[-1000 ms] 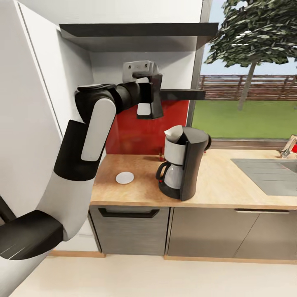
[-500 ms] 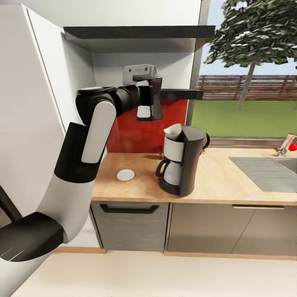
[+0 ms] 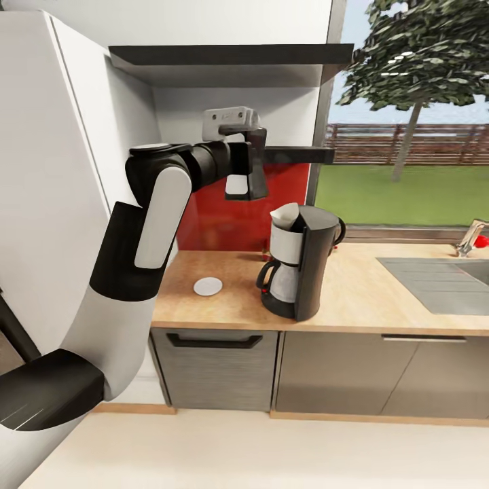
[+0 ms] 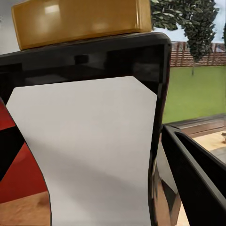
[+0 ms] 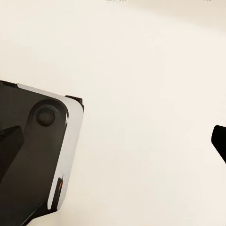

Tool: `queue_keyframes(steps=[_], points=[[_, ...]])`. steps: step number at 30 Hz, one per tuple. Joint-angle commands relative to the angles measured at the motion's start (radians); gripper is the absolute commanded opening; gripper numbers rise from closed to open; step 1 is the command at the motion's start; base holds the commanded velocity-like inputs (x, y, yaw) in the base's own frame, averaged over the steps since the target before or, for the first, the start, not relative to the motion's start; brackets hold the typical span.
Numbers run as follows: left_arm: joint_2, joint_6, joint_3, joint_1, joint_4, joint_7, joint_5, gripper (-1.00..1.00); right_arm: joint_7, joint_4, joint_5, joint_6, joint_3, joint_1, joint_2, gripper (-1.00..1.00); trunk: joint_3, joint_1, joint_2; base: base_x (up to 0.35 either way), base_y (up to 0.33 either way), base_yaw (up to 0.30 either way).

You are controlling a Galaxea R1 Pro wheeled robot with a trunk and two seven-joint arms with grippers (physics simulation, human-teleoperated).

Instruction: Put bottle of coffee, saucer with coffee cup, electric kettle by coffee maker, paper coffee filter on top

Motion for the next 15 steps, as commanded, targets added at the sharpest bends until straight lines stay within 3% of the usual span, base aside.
queue_keyframes(steps=[1, 6, 15], points=[[0.000, 0.002, 0.000, -0.001, 0.000, 0.010, 0.009, -1.00, 0.006, 0.001, 0.003, -0.003, -0.008, -0.001, -0.001, 1.00, -0.002, 0.001, -0.002, -0.001, 0.000, 0.149], [0.000, 0.002, 0.000, -0.001, 0.000, 0.010, 0.009, -1.00, 0.006, 0.001, 0.003, -0.003, -0.008, -0.001, -0.001, 1.00, -0.002, 0.001, -0.002, 0.000, 0.000, 0.154], [0.000, 0.002, 0.000, -0.001, 0.000, 0.010, 0.009, -1.00, 0.006, 0.001, 0.003, -0.003, -0.009, -0.001, -0.001, 1.00, -0.002, 0.001, -0.002, 0.000, 0.000, 0.019]])
